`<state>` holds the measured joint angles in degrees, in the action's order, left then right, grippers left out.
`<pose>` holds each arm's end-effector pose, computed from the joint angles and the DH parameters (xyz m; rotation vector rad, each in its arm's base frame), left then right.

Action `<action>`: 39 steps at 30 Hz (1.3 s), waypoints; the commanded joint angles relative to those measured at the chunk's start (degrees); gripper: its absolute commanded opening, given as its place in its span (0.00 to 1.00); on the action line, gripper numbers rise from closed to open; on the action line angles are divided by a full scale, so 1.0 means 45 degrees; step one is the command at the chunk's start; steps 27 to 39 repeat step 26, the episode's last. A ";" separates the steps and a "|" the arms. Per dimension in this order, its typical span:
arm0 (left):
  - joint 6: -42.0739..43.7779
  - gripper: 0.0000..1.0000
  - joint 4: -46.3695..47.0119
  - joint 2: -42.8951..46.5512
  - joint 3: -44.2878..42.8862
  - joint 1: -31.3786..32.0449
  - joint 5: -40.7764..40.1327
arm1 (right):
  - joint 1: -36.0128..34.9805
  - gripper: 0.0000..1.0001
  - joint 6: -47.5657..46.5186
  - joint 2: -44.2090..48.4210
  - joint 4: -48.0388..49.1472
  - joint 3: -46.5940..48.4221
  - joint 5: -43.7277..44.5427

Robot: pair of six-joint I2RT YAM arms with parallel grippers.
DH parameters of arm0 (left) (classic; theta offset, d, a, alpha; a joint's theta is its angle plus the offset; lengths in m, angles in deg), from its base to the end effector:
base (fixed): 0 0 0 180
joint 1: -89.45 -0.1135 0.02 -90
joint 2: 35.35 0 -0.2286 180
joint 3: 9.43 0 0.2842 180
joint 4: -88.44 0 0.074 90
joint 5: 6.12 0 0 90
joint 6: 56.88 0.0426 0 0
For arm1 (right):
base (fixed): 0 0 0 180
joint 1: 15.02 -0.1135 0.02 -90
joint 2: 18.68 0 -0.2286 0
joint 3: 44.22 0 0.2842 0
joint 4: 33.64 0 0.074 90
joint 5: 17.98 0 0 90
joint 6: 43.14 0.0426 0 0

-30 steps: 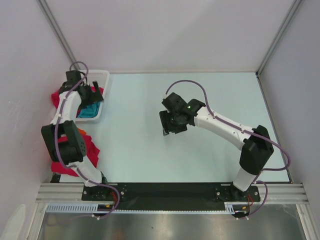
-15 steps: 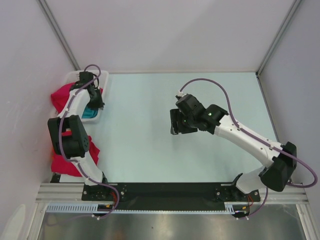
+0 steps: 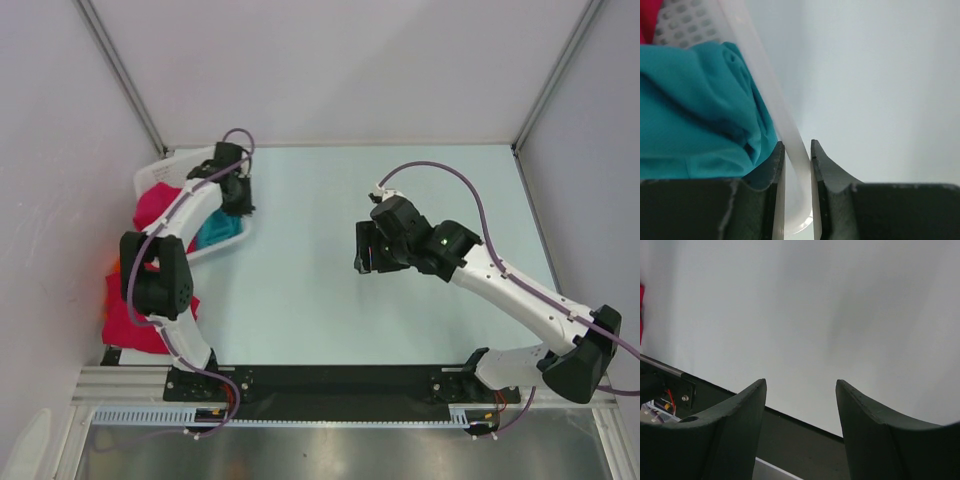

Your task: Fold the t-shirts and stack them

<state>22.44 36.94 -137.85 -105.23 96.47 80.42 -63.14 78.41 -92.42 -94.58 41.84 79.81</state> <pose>0.4104 -0.0479 0.2045 -0.1047 2.5820 -0.0361 0.2116 0.2273 0.3064 -0.2923 2.4470 0.4672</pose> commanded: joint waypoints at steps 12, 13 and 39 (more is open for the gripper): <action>-0.1554 0.20 0.2543 0.0589 0.0339 0.4765 0.5087 | 0.2138 0.66 0.0509 0.0566 0.1635 -0.1903 -0.0950; -0.1476 0.31 0.2525 0.0648 0.0145 0.4863 0.4990 | 0.2158 0.67 0.0489 0.0468 0.1557 -0.1864 -0.0892; -0.1417 1.00 0.2993 0.4414 0.1938 0.4981 0.3253 | 0.2158 0.61 0.1035 -0.0333 0.1107 -0.1571 0.0650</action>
